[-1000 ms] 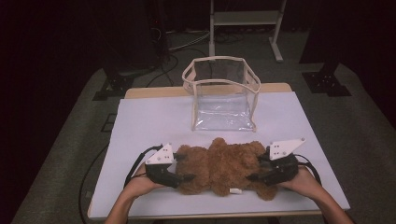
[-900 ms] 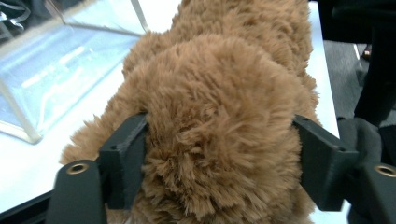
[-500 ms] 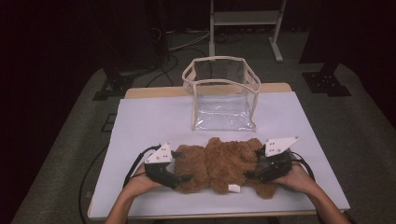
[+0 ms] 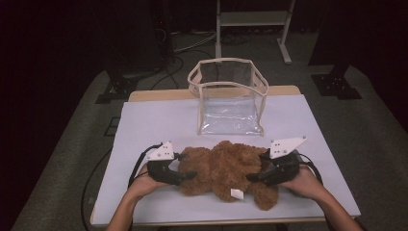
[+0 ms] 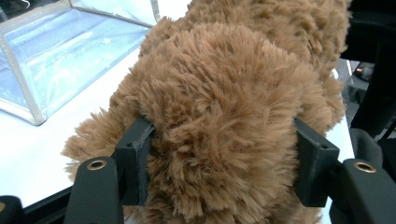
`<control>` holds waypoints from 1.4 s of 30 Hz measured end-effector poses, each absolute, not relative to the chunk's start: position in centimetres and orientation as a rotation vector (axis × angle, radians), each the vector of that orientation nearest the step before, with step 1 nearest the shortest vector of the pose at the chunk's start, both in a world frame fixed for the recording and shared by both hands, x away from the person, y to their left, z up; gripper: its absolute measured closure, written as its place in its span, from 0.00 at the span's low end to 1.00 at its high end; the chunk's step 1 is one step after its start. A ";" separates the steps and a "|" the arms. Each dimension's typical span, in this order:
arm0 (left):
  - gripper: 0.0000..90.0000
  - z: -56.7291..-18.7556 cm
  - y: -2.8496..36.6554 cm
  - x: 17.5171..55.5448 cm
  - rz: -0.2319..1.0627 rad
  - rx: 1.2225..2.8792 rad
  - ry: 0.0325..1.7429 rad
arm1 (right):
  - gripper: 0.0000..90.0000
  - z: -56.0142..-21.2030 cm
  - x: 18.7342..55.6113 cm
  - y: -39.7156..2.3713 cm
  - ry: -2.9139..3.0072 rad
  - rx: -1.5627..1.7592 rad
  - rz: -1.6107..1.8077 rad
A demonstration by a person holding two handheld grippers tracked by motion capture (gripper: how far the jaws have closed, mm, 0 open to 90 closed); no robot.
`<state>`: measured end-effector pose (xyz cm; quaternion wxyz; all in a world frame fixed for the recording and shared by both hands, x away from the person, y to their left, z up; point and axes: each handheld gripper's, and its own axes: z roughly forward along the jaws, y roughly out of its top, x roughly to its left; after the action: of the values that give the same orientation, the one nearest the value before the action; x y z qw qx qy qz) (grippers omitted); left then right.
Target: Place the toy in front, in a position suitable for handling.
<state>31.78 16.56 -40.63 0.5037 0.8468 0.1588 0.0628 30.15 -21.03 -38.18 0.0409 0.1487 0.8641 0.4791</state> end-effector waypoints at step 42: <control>0.19 -38.7 17.2 29.0 0.268 2.028 0.348 | 0.35 -34.8 33.7 -26.0 2.638 0.517 1.429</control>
<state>29.02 17.25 -38.71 0.5083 0.8417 0.1445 0.1113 33.73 -25.97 -34.79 0.0483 0.1697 0.8654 0.4689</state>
